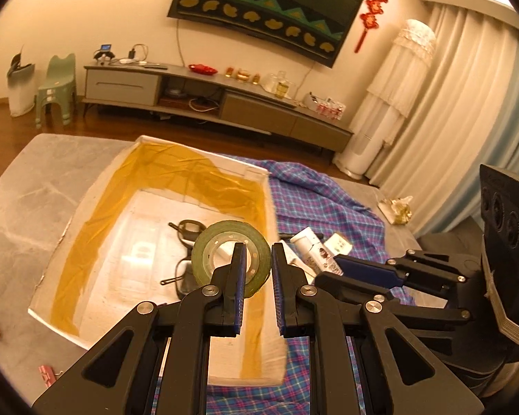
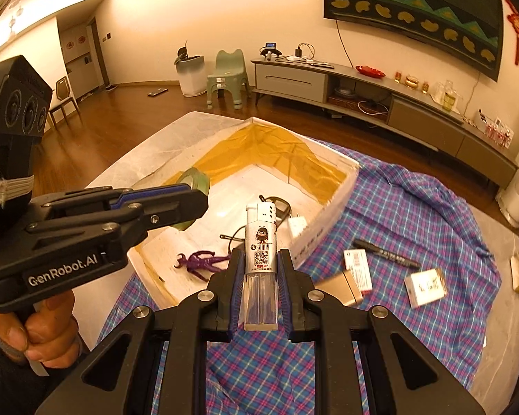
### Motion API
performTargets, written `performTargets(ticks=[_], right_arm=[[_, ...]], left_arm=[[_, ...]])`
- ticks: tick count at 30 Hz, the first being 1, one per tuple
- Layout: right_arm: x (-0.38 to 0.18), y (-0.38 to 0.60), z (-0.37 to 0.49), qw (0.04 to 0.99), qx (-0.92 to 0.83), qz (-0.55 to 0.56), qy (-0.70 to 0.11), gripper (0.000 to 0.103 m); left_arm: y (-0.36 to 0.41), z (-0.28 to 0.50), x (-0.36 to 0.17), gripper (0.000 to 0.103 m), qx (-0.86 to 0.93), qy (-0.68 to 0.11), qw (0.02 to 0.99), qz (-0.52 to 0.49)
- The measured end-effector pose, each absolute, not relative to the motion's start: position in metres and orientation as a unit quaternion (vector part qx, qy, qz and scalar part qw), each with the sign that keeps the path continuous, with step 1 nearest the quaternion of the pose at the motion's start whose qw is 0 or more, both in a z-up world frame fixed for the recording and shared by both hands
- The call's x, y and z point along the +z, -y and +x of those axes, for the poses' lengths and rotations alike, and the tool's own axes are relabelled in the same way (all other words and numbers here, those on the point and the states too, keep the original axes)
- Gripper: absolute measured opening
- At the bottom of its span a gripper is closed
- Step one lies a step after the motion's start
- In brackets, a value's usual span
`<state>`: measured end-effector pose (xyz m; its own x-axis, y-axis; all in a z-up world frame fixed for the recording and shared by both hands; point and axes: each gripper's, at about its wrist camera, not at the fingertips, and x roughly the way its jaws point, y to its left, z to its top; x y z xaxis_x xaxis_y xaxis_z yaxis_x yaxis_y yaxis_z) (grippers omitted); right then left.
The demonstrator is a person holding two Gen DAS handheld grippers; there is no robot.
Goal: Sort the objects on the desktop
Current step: 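Carry the lighter and tape roll with both tools over the yellow-lined white box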
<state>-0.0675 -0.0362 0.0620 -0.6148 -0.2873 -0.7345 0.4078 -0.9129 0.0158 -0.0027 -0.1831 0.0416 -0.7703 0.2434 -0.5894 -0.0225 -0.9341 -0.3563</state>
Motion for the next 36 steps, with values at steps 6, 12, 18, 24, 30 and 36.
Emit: performTargets(ticks=[6, 12, 18, 24, 30, 36], right_arm=[[0.064, 0.047, -0.08, 0.198, -0.892, 0.397, -0.087, 0.021], [0.066, 0.054, -0.092, 0.201, -0.889, 0.399, -0.098, 0.021], [0.071, 0.065, -0.103, 0.206, -0.886, 0.399, -0.114, 0.021], [0.068, 0.074, -0.116, 0.213, -0.879, 0.408, -0.123, 0.021], [0.062, 0.081, -0.131, 0.217, -0.871, 0.423, -0.122, 0.021], [0.055, 0.089, -0.15, 0.219, -0.863, 0.439, -0.124, 0.02]], left_arm=[[0.198, -0.009, 0.037, 0.014, 0.924, 0.178, 0.055, -0.334], [0.205, -0.014, 0.034, 0.014, 0.922, 0.18, 0.044, -0.339], [0.211, -0.019, 0.03, 0.014, 0.919, 0.185, 0.034, -0.346], [0.227, -0.02, 0.025, 0.014, 0.915, 0.204, 0.022, -0.348], [0.244, -0.021, 0.022, 0.014, 0.911, 0.221, 0.011, -0.348], [0.254, -0.022, 0.017, 0.014, 0.908, 0.23, 0.004, -0.351]])
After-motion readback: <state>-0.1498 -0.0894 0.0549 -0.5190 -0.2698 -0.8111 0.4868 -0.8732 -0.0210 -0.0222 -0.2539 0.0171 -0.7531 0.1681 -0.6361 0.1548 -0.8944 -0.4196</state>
